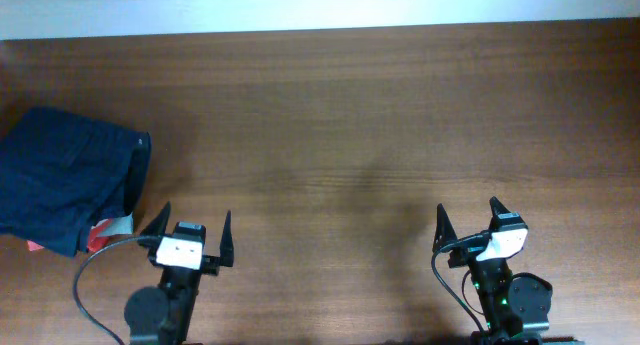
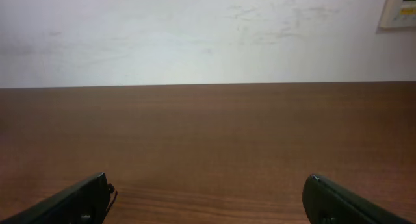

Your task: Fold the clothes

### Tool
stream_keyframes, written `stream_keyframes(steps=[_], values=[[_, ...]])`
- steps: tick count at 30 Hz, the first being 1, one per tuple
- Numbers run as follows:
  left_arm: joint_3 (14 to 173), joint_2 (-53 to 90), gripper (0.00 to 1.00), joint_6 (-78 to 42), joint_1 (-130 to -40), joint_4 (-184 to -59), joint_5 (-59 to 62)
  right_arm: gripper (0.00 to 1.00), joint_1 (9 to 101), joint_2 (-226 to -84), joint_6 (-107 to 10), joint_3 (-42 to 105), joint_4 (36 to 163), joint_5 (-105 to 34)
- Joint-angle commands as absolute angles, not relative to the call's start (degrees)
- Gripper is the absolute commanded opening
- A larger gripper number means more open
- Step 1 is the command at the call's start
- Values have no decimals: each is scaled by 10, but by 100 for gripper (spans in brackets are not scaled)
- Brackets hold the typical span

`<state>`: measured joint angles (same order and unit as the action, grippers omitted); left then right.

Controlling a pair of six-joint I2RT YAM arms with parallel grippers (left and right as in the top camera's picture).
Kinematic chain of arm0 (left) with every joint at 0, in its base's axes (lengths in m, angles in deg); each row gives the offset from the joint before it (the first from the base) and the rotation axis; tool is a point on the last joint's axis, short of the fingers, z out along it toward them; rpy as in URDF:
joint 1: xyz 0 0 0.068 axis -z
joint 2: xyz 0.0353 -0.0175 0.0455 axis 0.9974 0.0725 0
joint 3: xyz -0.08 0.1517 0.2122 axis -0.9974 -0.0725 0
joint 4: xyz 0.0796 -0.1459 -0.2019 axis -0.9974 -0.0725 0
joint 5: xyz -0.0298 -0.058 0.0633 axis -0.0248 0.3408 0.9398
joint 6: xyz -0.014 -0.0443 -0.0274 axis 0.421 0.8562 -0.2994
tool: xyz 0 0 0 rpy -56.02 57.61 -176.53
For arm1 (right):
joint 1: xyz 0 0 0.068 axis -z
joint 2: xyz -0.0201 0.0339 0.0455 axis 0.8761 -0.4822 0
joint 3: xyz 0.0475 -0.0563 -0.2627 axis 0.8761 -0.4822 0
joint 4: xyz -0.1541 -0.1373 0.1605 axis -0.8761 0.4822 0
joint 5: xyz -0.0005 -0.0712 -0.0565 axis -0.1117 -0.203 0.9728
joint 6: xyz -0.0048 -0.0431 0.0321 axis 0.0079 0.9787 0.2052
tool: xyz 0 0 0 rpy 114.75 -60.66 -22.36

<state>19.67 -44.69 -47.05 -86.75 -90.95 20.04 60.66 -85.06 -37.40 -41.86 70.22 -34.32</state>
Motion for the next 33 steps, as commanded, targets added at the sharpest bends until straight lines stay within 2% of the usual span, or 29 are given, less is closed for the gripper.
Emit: stream_keyframes(steps=[1,8,33], values=[[138,-489,99,-467,-859,-833,195,99,608,-846,-370,-421,705,-350],[139,-532,99,-467,-859,-907,217,99,608,-846,-370,-421,705,-350],[139,-532,99,-467,-859,-908,216,99,608,-846,-370,-421,705,-350]])
